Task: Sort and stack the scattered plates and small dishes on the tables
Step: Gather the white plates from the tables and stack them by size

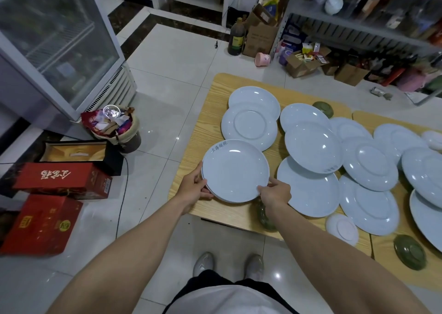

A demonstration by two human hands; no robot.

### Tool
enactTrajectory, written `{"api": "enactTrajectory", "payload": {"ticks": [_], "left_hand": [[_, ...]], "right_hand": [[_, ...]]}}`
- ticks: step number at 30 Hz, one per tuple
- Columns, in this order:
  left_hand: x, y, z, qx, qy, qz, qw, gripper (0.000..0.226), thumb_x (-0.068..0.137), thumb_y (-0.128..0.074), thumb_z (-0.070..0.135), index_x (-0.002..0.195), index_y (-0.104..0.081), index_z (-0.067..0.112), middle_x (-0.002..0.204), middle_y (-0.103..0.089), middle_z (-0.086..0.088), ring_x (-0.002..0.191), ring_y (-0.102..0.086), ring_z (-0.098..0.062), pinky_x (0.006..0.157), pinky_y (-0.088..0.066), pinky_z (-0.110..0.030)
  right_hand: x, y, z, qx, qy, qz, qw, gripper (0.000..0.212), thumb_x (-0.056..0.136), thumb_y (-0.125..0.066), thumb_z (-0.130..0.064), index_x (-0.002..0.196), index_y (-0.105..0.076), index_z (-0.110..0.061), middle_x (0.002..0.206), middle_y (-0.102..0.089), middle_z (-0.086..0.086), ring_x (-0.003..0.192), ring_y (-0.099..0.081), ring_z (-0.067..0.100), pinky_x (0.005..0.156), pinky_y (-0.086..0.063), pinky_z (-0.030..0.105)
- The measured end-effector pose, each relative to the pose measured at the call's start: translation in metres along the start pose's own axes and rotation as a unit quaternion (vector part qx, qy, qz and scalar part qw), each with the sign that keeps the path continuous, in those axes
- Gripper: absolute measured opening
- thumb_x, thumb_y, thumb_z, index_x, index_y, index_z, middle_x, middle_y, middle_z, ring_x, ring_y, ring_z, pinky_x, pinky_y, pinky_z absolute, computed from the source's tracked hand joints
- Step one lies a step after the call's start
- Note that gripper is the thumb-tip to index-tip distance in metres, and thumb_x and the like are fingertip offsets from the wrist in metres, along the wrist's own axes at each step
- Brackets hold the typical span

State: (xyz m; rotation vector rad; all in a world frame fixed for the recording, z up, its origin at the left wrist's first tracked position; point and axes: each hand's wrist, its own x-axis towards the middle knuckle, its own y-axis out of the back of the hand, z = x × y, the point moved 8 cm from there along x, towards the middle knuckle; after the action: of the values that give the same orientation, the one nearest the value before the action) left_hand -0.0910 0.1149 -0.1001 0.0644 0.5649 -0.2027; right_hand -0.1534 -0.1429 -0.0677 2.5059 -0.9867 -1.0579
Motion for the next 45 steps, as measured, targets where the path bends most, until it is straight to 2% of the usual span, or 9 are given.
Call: {"api": "enactTrajectory", "payload": {"ticks": [7,12,16,20,23,25,30,32,45], "left_hand": [[-0.003,0.001,0.006,0.008,-0.002,0.000,1.000,0.066,0.100,-0.044,-0.005,0.153,-0.027,0.031,0.150,-0.042,-0.016,0.083,-0.071,-0.024,0.067,-0.061,-0.029],[-0.002,0.002,0.010,0.031,0.005,0.002,1.000,0.069,0.099,-0.045,-0.005,0.154,-0.026,0.032,0.122,-0.057,-0.030,0.089,-0.069,-0.032,0.070,-0.062,-0.032],[-0.002,0.002,0.014,0.059,0.007,0.004,0.998,0.070,0.098,-0.046,-0.006,0.153,-0.027,0.033,0.105,-0.053,-0.019,0.092,-0.067,-0.034,0.073,-0.062,-0.035],[-0.004,0.000,0.026,0.132,-0.013,0.012,0.991,0.063,0.095,-0.048,-0.006,0.140,-0.043,0.038,0.089,-0.052,-0.010,0.082,-0.069,-0.033,0.067,-0.059,-0.029],[-0.009,-0.002,0.052,0.307,-0.100,0.058,0.945,0.025,0.092,-0.053,0.004,0.111,-0.064,0.015,0.088,-0.053,-0.005,0.091,-0.054,-0.024,0.067,-0.041,-0.015],[-0.016,-0.017,0.070,0.408,-0.136,0.050,0.901,0.037,0.097,-0.053,0.021,0.134,-0.056,0.015,0.121,-0.055,-0.007,0.118,-0.046,-0.024,0.088,-0.040,-0.025],[-0.040,-0.089,0.120,0.611,-0.242,-0.004,0.754,0.059,0.100,-0.040,0.050,0.153,-0.028,0.026,0.161,-0.024,-0.002,0.148,-0.017,-0.025,0.118,-0.019,-0.041],[-0.050,-0.122,0.133,0.634,-0.264,-0.019,0.726,0.063,0.101,-0.036,0.053,0.156,-0.020,0.027,0.164,-0.013,-0.002,0.150,-0.008,-0.028,0.121,-0.012,-0.045],[-0.132,-0.320,0.166,0.662,-0.366,-0.012,0.654,0.065,0.100,-0.034,0.054,0.156,-0.017,0.025,0.165,-0.013,-0.004,0.151,-0.008,-0.030,0.121,-0.011,-0.048]], "right_hand": [[0.000,-0.005,0.000,-0.011,-0.005,-0.011,1.000,0.054,0.087,-0.069,0.002,0.139,-0.055,-0.010,0.127,-0.064,0.012,0.109,-0.061,0.028,0.098,-0.051,0.039],[-0.002,-0.006,-0.001,-0.029,0.005,-0.028,0.999,0.056,0.087,-0.068,0.004,0.139,-0.055,-0.012,0.129,-0.063,0.011,0.094,-0.053,0.019,0.086,-0.053,0.032],[-0.007,-0.008,-0.002,-0.033,-0.002,-0.062,0.998,0.064,0.083,-0.070,0.004,0.142,-0.051,-0.013,0.128,-0.062,0.011,0.099,-0.059,0.022,0.086,-0.053,0.032],[-0.011,-0.003,-0.005,-0.048,0.014,-0.080,0.996,0.057,0.086,-0.070,-0.005,0.139,-0.053,-0.012,0.090,-0.060,-0.006,0.072,-0.059,0.007,0.052,-0.048,0.014],[-0.020,0.004,-0.016,-0.107,0.055,-0.100,0.988,0.060,0.091,-0.068,-0.020,0.145,-0.045,-0.010,0.119,-0.064,0.005,0.102,-0.065,0.021,0.084,-0.052,0.026],[-0.027,0.011,-0.034,-0.210,0.138,-0.119,0.961,0.063,0.093,-0.064,-0.030,0.149,-0.040,-0.013,0.147,-0.048,0.011,0.132,-0.047,0.030,0.106,-0.040,0.039],[-0.039,0.056,-0.073,-0.530,0.338,-0.090,0.773,0.071,0.101,-0.043,-0.048,0.157,-0.012,-0.019,0.165,-0.007,0.012,0.151,-0.010,0.031,0.119,-0.014,0.050],[-0.034,0.090,-0.082,-0.574,0.347,-0.050,0.740,0.071,0.102,-0.037,-0.049,0.158,-0.004,-0.020,0.165,0.001,0.013,0.152,-0.002,0.032,0.120,-0.006,0.051],[-0.015,0.296,-0.065,-0.586,0.330,0.037,0.740,0.074,0.102,-0.037,-0.051,0.158,-0.001,-0.018,0.164,0.004,0.019,0.151,0.001,0.037,0.121,-0.009,0.050]]}}
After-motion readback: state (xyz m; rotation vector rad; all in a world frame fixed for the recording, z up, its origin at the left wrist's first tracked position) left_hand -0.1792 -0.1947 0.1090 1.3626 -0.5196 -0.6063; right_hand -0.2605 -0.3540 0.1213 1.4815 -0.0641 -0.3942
